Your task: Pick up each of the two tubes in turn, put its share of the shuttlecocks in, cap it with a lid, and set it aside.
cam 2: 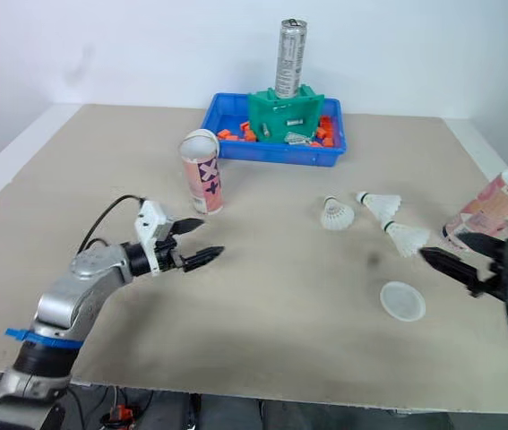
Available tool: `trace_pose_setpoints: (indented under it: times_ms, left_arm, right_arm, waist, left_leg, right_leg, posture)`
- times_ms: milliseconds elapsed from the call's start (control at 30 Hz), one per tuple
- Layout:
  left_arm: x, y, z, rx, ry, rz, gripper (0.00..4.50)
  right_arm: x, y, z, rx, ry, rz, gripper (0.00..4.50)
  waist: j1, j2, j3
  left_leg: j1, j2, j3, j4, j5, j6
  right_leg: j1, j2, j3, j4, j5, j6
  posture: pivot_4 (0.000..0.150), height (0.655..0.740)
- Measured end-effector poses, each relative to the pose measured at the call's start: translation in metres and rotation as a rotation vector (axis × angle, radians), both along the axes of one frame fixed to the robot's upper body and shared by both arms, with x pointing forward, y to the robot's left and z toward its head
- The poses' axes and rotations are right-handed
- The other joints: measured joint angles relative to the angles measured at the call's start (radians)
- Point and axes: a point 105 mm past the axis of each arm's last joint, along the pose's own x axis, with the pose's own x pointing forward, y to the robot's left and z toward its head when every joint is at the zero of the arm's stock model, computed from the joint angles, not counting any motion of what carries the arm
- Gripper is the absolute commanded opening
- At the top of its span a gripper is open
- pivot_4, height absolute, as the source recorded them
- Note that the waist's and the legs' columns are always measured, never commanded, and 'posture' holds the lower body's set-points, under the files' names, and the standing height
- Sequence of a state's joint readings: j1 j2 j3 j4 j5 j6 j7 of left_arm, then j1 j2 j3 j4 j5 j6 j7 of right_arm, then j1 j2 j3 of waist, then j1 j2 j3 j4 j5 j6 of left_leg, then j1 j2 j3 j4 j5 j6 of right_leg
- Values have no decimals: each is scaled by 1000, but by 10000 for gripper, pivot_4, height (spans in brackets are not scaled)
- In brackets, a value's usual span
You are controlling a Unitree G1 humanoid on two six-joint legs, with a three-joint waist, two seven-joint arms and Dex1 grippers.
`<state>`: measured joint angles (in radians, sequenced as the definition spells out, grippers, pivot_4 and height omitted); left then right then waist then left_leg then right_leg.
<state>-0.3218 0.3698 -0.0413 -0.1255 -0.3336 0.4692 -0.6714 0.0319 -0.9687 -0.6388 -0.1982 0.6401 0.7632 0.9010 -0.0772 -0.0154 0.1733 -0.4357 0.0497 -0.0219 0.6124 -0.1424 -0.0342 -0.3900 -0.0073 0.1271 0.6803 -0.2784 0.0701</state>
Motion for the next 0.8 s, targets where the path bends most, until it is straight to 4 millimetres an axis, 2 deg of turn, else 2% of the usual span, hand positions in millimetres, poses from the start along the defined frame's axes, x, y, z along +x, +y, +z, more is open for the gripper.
trace_pose_setpoints:
  times_ms: [67, 133, 167, 233, 333, 500, 800]
  left_arm:
    - [8, 11, -5, -15, 6, 148, 45000]
    - [13, 17, -5, -11, -3, 212, 45000]
    - [19, 26, -7, -4, -15, 290, 45000]
    - [21, 29, -8, 3, -17, 310, 45000]
    - [36, 29, -6, 3, -36, 326, 45000]
    - [59, 26, 1, -4, -84, 330, 45000]
    - [88, 0, 17, -40, -143, 169, 45000]
  right_arm:
    - [7, 32, 3, 10, -31, 92, 44641]
    - [11, 50, 6, 24, -53, 146, 44641]
    - [15, 79, 11, 49, -90, 233, 44641]
    - [16, 89, 12, 59, -103, 257, 44641]
    - [19, 119, 2, 80, -91, 332, 44641]
    - [18, 135, -11, 120, -75, 363, 44641]
    - [11, 154, 6, 135, -155, 404, 44641]
  waist:
    - [1, -2, 1]
    - [2, -3, 2]
    - [6, -4, 2]
    - [9, -4, 2]
    - [21, -6, 2]
    - [32, -6, 2]
    - [31, -7, 3]
  left_leg:
    - [-2, 0, 0, 1, 0, 0]
    - [-2, 0, -1, 2, 0, 0]
    - [-3, -1, -1, 2, 0, 0]
    - [-5, -1, -1, 2, 0, 0]
    - [-7, -1, -2, 2, 0, 0]
    - [-8, -1, -2, 2, -1, -2]
    - [-10, -1, -3, 1, -1, -2]
  right_leg:
    - [-1, 0, 0, 0, 0, 0]
    - [-1, 0, -1, 0, 1, 0]
    - [-1, 0, 0, -1, 0, 0]
    - [-1, 0, 0, -1, 0, 1]
    - [-2, 0, -1, -3, 0, 2]
    - [-3, 0, -1, -4, 1, 6]
    - [-3, 0, -2, -5, 1, 6]
  posture:
    - [1500, 7400]
    - [1500, 7400]
    - [1500, 7400]
    - [1500, 7400]
    - [1500, 7400]
    - [1500, 7400]
    - [1500, 7400]
